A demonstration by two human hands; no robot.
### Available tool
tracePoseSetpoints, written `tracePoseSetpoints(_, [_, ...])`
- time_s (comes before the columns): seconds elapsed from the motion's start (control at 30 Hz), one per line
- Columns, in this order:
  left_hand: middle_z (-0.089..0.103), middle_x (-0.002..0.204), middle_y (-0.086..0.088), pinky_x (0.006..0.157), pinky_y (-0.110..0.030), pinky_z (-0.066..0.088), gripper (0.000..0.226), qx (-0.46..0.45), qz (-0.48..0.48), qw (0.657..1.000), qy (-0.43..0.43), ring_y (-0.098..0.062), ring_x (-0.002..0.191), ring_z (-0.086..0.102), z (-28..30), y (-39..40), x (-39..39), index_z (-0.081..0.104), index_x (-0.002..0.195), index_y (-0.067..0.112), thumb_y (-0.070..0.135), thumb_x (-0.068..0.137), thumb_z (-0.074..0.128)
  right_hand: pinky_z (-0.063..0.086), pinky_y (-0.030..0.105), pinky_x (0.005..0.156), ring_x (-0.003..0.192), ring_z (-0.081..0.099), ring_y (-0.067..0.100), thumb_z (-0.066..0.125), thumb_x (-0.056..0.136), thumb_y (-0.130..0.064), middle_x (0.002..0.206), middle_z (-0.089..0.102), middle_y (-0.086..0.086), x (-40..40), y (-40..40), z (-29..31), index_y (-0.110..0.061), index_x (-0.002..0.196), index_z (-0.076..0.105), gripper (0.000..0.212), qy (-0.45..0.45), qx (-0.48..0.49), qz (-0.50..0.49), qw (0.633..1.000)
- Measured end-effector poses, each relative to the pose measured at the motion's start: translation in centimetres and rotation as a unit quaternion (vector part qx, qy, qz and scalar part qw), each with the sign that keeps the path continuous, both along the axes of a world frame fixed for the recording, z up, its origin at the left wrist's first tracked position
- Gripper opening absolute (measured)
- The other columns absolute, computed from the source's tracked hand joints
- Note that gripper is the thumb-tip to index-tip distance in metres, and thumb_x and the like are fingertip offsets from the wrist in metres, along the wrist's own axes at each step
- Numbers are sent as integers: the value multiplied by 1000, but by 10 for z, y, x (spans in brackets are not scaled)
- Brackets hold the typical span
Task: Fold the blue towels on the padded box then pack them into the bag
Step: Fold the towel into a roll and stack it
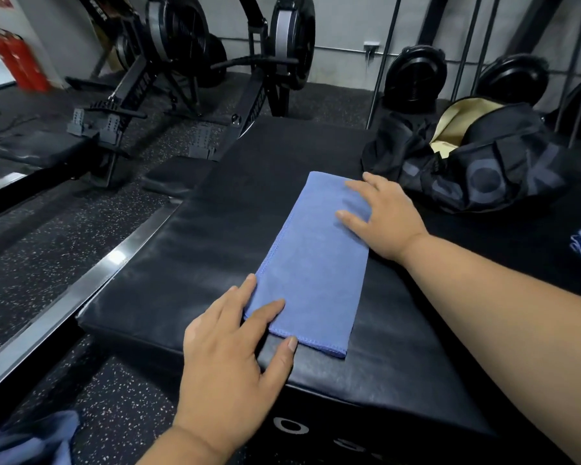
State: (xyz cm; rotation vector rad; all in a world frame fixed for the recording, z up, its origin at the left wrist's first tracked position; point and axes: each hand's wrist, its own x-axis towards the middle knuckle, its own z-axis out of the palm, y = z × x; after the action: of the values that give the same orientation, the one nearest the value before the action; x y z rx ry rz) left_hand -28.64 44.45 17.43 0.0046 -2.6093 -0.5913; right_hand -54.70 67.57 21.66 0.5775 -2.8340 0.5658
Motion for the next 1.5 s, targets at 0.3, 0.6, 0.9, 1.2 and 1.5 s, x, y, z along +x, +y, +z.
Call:
tracePoseSetpoints(0.3, [48,157,7,109,-51,40,46,40,-43,998,-22,-20,139,51,3,-7,1,72,128,38,57,88,61,16,51,129,157,18,18,49,75,-93,174,14,-6,148,7,1,-50,160,28,97,-109,44,51,992])
tracePoseSetpoints(0.6, [56,150,11,115,-49,42,49,76,-66,994,-47,-12,137,52,12,-11,8,72,128,36,56,87,57,-7,43,130,161,-8,8,25,88,-94,173,-5,-21,243,9,-4,-64,157,15,76,-119,98,58,986])
tracePoseSetpoints(0.9, [51,150,18,117,-39,37,53,61,-77,993,-70,-7,138,45,15,-24,11,65,136,39,61,88,57,22,32,118,140,39,12,34,90,-86,159,43,-17,230,5,-5,-55,143,55,65,-77,53,56,994])
tracePoseSetpoints(1.2, [53,140,24,109,-35,32,44,45,-60,995,-70,-6,129,46,19,-23,3,68,129,45,61,89,61,55,41,84,93,63,18,52,98,-62,123,70,-14,214,-1,-11,-38,113,77,37,50,0,69,996])
tracePoseSetpoints(1.5, [56,123,28,103,-38,34,26,71,-34,993,-83,-2,117,45,22,-23,-10,75,111,51,46,87,80,50,35,78,87,56,13,64,94,-62,109,58,-14,210,0,-13,-33,95,69,30,42,-13,122,992])
